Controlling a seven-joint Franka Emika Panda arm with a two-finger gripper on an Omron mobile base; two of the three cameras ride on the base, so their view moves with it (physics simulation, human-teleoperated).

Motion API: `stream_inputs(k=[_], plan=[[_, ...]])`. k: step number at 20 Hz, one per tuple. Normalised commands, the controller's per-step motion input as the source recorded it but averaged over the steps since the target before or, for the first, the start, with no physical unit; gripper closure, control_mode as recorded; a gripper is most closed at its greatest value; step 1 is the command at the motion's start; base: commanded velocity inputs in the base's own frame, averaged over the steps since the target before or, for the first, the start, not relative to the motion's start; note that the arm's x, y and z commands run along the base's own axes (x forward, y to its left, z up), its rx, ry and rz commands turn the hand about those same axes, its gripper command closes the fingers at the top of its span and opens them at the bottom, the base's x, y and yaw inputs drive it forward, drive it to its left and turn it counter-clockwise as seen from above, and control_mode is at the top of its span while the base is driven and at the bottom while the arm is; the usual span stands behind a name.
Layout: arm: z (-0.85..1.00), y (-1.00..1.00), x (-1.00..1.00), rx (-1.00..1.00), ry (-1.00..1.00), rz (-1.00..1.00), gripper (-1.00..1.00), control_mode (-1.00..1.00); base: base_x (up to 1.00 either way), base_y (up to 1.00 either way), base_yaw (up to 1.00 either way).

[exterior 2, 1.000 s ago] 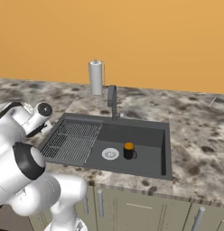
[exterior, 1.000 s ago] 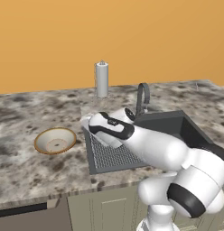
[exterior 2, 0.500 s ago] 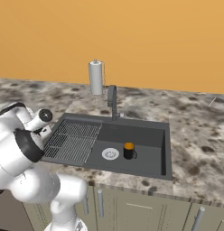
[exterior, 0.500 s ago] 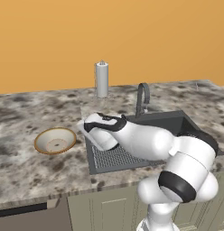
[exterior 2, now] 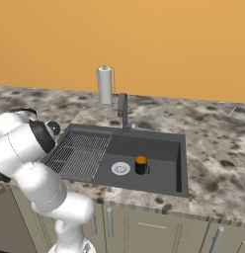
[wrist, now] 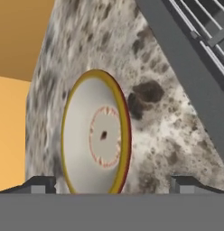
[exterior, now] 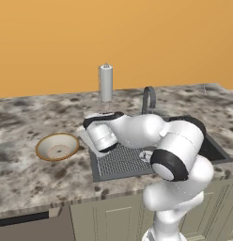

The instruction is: Pick the mug and place it in the sink. Pick the bowl and place it in the open cabinet and then close the cabinet.

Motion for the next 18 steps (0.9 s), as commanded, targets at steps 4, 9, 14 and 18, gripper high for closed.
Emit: stream_inputs(k=[4,9,14,18], plan=[[-0.23,0.19,0.29,0.02,0.0,0.0,-1.0,-1.0,0.0,0.0,0.0],[-0.24,0.19,0.26,0.01,0.0,0.0,-1.0,-1.0,0.0,0.0,0.0],[-0.2,0.28,0.32,0.0,0.0,0.0,-1.0,-1.0,0.0,0.0,0.0],[-0.14,0.28,0.31,0.0,0.0,0.0,-1.0,-1.0,0.0,0.0,0.0]])
